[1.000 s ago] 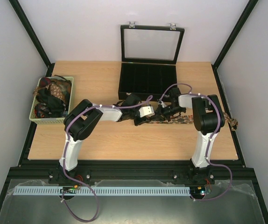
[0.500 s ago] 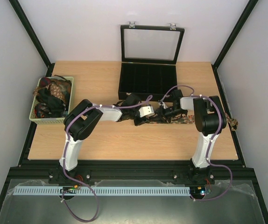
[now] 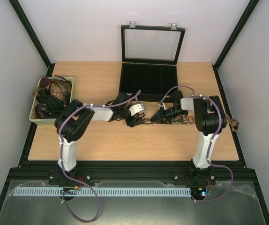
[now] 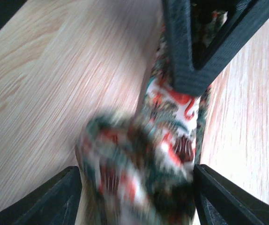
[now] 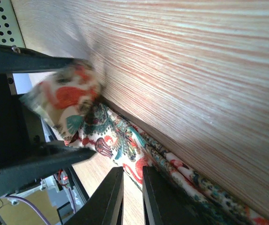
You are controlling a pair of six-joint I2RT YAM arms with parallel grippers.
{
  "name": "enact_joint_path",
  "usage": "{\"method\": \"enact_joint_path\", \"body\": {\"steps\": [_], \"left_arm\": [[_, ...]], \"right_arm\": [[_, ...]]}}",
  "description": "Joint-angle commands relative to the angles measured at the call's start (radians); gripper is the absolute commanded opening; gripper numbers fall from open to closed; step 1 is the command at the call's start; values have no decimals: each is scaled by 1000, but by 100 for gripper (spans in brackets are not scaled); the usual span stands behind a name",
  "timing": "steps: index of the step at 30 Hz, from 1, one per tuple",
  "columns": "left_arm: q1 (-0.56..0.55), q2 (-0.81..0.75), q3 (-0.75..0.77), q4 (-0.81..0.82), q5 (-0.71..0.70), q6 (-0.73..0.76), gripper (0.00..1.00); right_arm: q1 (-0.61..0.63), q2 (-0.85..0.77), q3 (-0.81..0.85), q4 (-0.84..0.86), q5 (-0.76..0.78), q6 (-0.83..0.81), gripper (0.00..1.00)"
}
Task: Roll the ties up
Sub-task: Roll the tie at the center of the board.
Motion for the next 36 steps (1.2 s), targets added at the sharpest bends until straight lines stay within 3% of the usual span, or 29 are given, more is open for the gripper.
{"method": "enact_joint_path", "body": {"steps": [1, 13, 21, 29, 36], "left_arm": [[40, -75, -74, -8, 16, -18, 69], [43, -67, -90, 35, 40, -41, 65], [-6, -69, -38, 63, 54, -38, 43], [-59, -22, 19, 41, -10, -7, 36], [-61, 8, 20, 14, -28, 34, 36]], "right_arm": [[6, 53, -38, -68, 122, -27, 13], [6, 46, -37, -74, 115, -34, 14], [6, 37, -10, -92, 91, -36, 16], [-1, 18, 6, -131, 72, -45, 18], [-43, -46, 18, -272, 41, -110, 28]]}}
